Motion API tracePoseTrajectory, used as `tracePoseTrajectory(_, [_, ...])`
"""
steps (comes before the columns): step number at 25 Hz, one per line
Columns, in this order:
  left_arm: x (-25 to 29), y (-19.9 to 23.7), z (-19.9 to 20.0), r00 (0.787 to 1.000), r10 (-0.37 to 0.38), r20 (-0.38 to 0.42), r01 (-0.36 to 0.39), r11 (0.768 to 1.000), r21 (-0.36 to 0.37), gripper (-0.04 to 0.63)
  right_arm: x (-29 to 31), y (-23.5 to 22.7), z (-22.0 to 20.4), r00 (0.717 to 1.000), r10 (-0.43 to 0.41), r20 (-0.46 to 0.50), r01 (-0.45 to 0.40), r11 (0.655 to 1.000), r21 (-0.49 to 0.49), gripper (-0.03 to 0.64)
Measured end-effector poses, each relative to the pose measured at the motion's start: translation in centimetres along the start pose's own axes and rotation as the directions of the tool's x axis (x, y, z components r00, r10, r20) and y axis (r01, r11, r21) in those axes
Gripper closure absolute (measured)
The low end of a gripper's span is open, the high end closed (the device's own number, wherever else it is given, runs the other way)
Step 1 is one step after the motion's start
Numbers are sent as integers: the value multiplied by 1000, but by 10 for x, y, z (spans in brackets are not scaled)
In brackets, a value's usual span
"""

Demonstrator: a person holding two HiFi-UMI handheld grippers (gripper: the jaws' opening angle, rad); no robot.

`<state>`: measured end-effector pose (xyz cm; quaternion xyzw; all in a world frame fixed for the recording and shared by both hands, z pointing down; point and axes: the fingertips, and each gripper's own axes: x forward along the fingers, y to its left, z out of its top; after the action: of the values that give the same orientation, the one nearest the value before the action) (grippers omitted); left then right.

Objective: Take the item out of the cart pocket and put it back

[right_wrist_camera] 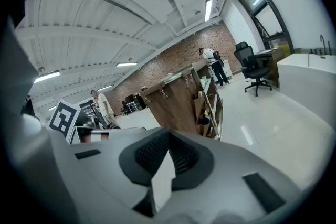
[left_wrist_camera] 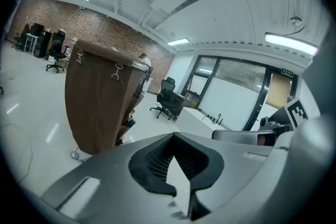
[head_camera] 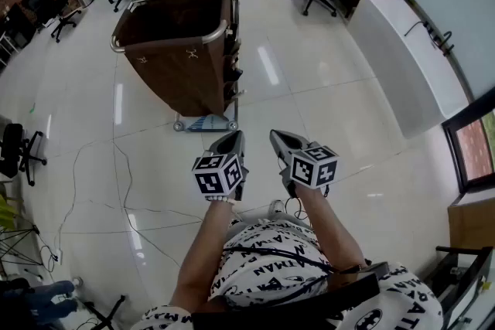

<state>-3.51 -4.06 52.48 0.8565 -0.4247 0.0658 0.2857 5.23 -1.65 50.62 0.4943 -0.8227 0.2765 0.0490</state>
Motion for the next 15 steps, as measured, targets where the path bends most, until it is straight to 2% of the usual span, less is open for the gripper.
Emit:
tracePoseTrajectory(6, [-4,8,1,1000,-6,-5,6,1000,-2,592,7,7,-2,1000,-5,0,5,1000,-4,606])
tracePoseTrajectory(11, [-4,10,-4,999,-38,-37,39,999,23,592,14,5,4,996,-43,73,45,999,-21,589])
tracePoseTrajectory(12, [-3,11,-5,998,-44,-44,45,999,27,592,19,3,4,996,-44,77,46,999,-25,578])
tracePoseTrajectory(13, [-2,14,-7,998,-46,-52,48,998,28,592,25,1,4,996,-40,74,42,999,-27,484])
tracePoseTrajectory(14, [0,17,-8,997,-46,-60,48,999,27,592,31,-2,5,997,-36,68,38,999,-30,449])
tracePoseTrajectory(15, [4,20,-9,997,-44,-68,46,999,24,592,38,-6,7,997,-35,62,38,999,-37,449])
